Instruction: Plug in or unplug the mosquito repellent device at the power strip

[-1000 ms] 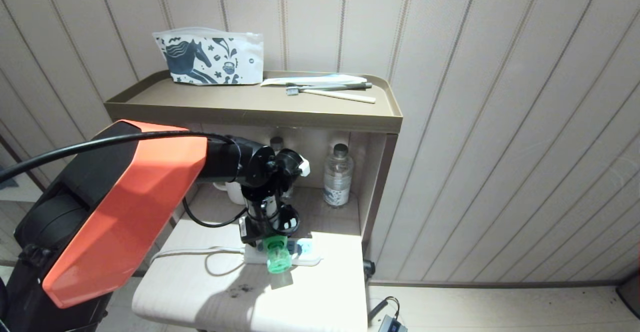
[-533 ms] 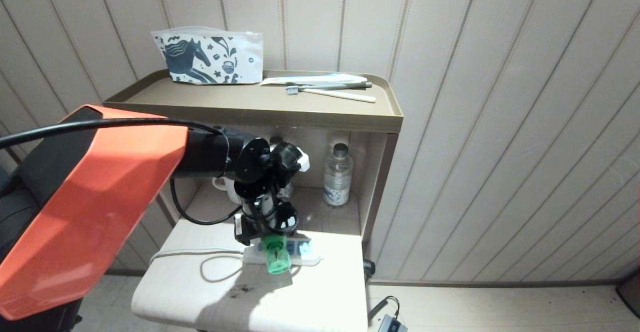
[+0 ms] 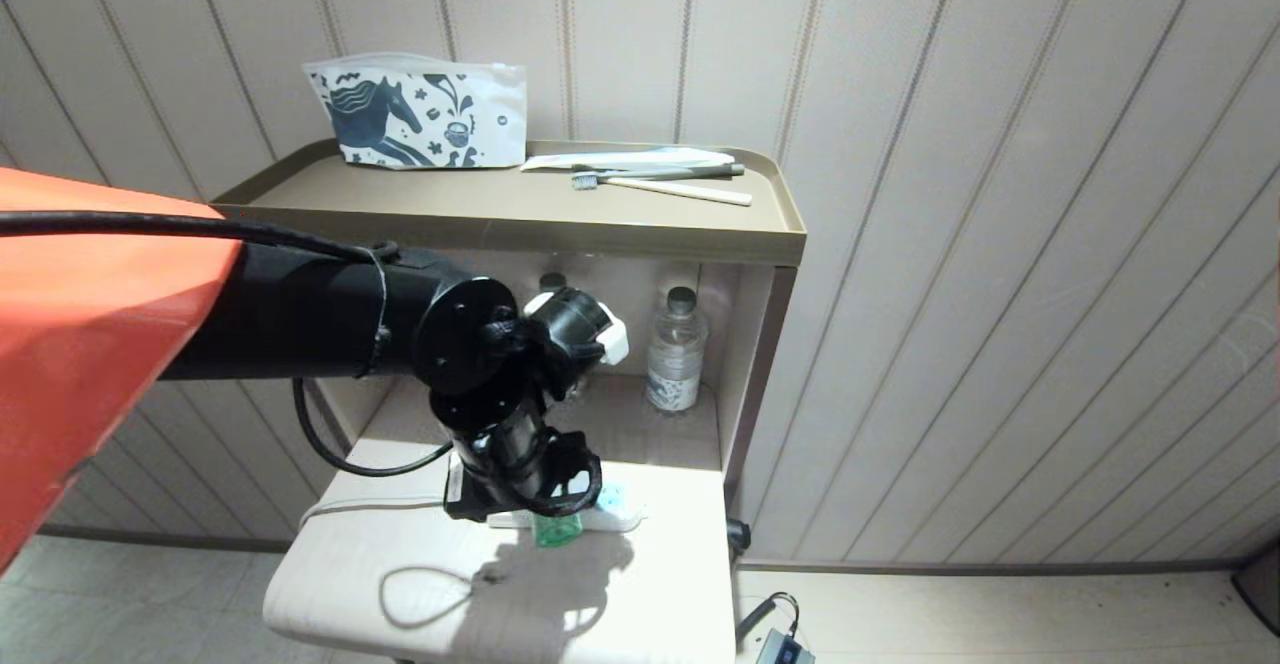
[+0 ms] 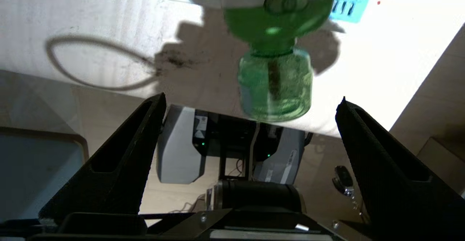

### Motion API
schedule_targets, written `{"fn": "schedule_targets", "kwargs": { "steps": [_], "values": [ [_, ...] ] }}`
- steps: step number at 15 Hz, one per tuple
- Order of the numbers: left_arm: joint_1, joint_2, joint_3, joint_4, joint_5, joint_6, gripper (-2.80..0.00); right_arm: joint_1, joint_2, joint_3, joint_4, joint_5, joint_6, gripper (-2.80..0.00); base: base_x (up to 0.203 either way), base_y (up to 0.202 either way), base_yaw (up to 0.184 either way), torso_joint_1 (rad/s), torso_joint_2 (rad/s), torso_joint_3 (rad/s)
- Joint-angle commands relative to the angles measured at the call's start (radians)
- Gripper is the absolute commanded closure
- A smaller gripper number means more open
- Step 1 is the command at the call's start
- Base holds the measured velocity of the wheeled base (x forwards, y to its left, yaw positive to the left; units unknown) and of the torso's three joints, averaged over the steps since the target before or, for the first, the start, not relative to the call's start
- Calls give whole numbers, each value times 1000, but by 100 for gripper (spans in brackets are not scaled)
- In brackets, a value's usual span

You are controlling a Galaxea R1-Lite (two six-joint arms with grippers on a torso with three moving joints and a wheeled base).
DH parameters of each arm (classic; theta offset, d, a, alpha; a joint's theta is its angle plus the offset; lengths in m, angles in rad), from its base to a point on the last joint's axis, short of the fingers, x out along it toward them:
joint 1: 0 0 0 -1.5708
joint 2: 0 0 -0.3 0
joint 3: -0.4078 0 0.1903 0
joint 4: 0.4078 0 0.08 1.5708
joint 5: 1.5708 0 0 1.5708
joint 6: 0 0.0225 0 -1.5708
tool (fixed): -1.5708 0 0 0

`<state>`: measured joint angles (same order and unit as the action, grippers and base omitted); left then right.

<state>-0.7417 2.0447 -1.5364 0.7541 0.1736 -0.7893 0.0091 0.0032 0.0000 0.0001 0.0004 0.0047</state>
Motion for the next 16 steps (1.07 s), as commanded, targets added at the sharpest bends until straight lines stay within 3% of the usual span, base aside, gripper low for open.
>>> {"fn": "schedule_targets", "kwargs": {
  "steps": [1,4,5,7,9,11,13,16],
  "values": [
    [-5,-87,82,-14,0,-2,-280,0,0,0,0,1,0,0,0,0,0,0,0,0],
    [-30,-214,255,-52,2,-3,-280,0,0,0,0,1,0,0,0,0,0,0,0,0],
    [-39,-288,312,-69,5,-2,0,0,0,0,0,0,0,0,0,0,0,0,0,0],
    [-47,-459,421,-119,26,17,0,0,0,0,0,1,0,0,0,0,0,0,0,0],
    [-15,-651,537,-195,60,100,0,0,0,0,0,1,0,0,0,0,0,0,0,0],
    [98,-849,665,-303,57,238,0,0,0,0,0,1,0,0,0,0,0,0,0,0],
    [265,-1052,817,-433,21,402,0,0,0,0,0,0,0,0,0,0,0,0,0,0],
    [449,-1339,997,-537,-54,533,0,0,0,0,0,0,0,0,0,0,0,0,0,0]
  ]
}}
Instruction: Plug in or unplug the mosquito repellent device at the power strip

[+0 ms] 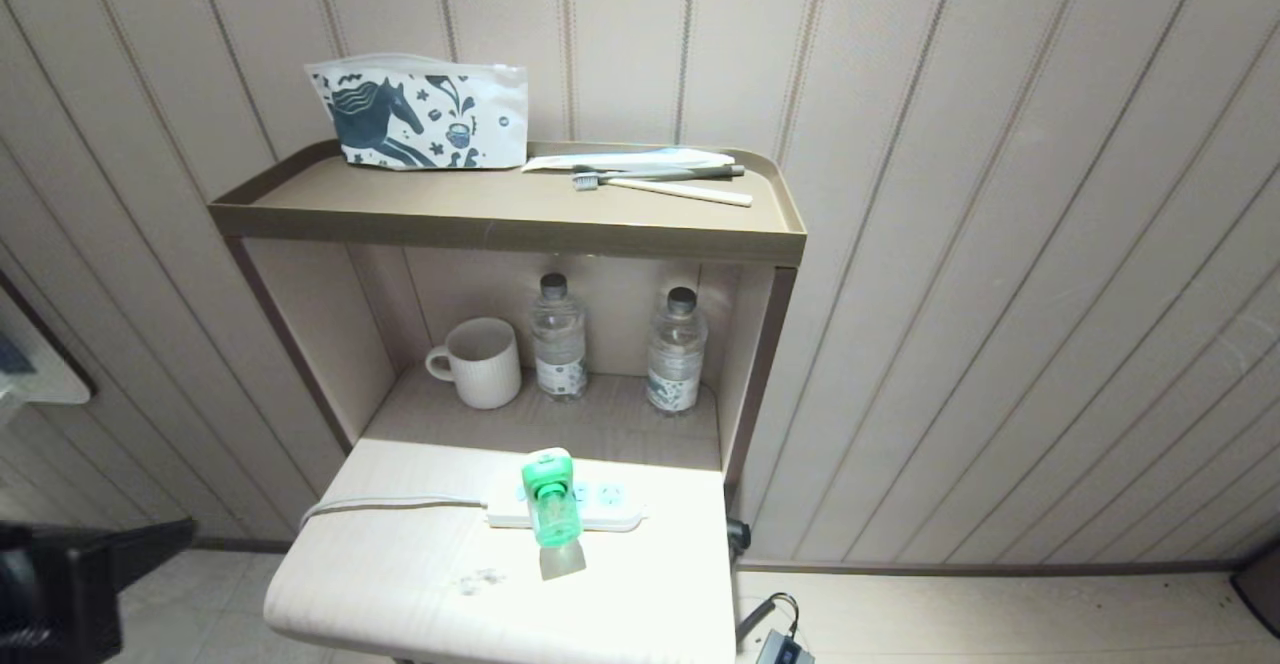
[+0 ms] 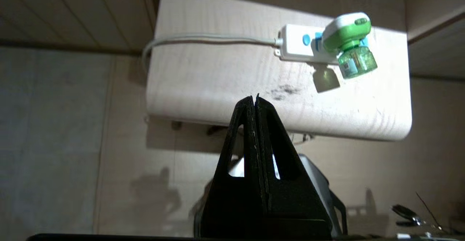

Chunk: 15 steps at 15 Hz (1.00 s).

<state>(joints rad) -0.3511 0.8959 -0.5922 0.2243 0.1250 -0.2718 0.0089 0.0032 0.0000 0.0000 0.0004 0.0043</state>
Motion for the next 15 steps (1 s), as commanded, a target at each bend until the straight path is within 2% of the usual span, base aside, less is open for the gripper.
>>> {"fn": "schedule_targets", "kwargs": {
  "steps": [1,4,6,7,9,10,12,13,14,15],
  "values": [
    [106,-286,103,-19,-33,47,0,0,0,0,0,0,0,0,0,0,0,0,0,0],
    [215,-559,259,-14,-90,150,0,0,0,0,0,0,0,0,0,0,0,0,0,0],
    [300,-674,376,-23,-125,205,0,0,0,0,0,1,0,0,0,0,0,0,0,0],
    [317,-748,410,-25,-140,232,0,0,0,0,0,1,0,0,0,0,0,0,0,0],
    [340,-877,489,-34,-128,310,0,0,0,0,0,1,0,0,0,0,0,0,0,0],
    [349,-896,518,-67,-112,296,0,0,0,0,0,0,0,0,0,0,0,0,0,0],
    [351,-896,565,-168,-119,267,0,0,0,0,0,1,0,0,0,0,0,0,0,0],
    [351,-896,568,-168,-120,264,0,0,0,0,0,1,0,0,0,0,0,0,0,0],
    [351,-896,577,-179,-120,277,0,0,0,0,0,1,0,0,0,0,0,0,0,0],
    [351,-896,589,-223,-124,318,0,0,0,0,2,0,0,0,0,0,0,0,0,0]
  ]
}}
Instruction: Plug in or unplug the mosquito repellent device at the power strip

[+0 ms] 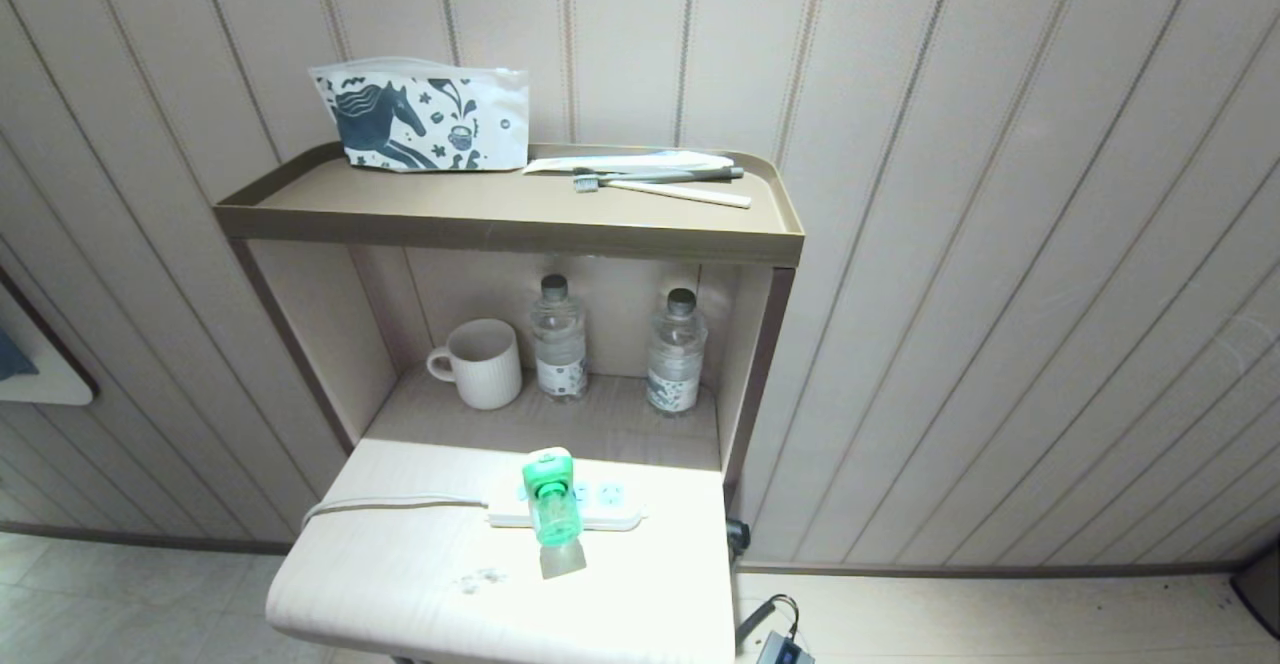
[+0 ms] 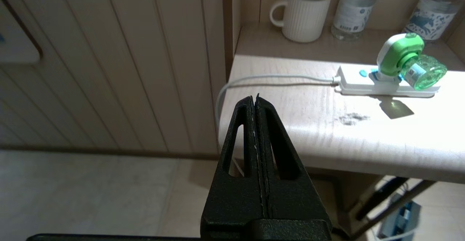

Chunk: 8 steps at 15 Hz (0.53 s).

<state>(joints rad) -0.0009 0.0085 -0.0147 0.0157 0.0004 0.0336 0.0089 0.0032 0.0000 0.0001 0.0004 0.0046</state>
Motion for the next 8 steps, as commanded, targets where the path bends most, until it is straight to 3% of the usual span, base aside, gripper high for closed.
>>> {"fn": "schedule_targets", "kwargs": {
  "steps": [1,4,8],
  "values": [
    [1,-7,14,-14,-4,40,0,0,0,0,0,0,0,0,0,0,0,0,0,0],
    [1,-7,15,-13,-13,58,0,0,0,0,0,1,0,0,0,0,0,0,0,0],
    [-1,-7,15,-17,-5,12,0,0,0,0,0,0,0,0,0,0,0,0,0,0]
  ]
}}
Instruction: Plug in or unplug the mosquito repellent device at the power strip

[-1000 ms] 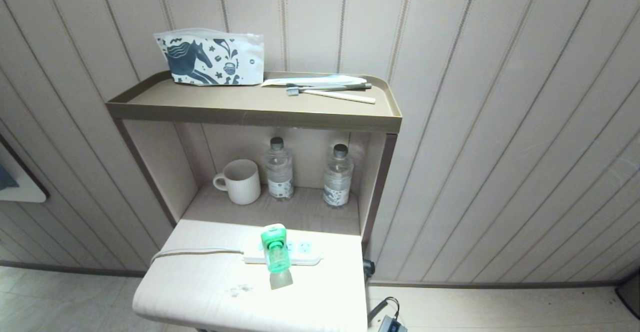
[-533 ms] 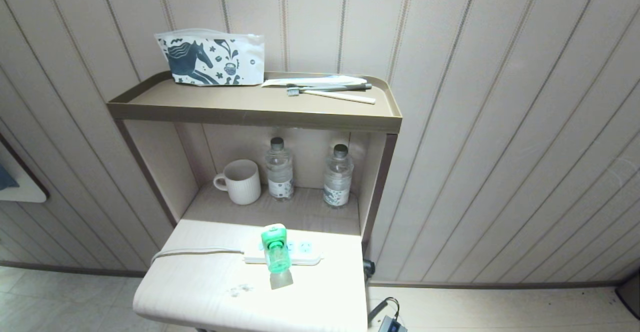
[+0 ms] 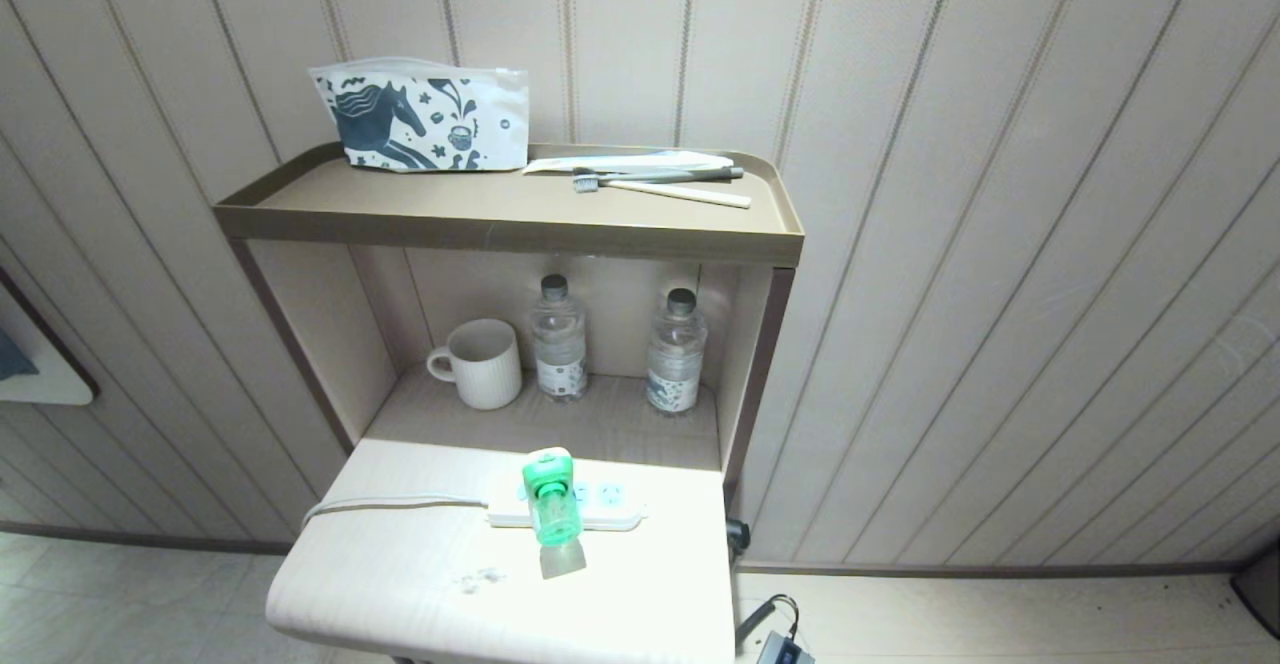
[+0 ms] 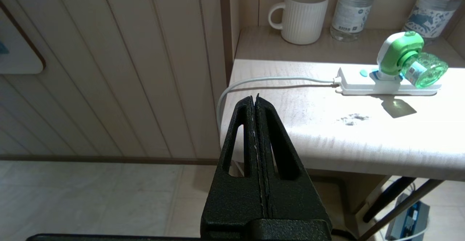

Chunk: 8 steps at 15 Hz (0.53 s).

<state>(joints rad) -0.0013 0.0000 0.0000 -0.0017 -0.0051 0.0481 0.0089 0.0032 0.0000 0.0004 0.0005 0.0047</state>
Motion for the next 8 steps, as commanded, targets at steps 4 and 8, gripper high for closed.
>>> {"fn": "schedule_targets", "kwargs": {
  "steps": [4,8],
  "values": [
    [0,3,0,-3,2,-20,0,0,0,0,1,0,1,0,0,0,0,0,0,0],
    [0,3,0,-4,4,-27,0,-3,0,0,4,-2,7,0,0,0,0,0,0,0]
  ]
}}
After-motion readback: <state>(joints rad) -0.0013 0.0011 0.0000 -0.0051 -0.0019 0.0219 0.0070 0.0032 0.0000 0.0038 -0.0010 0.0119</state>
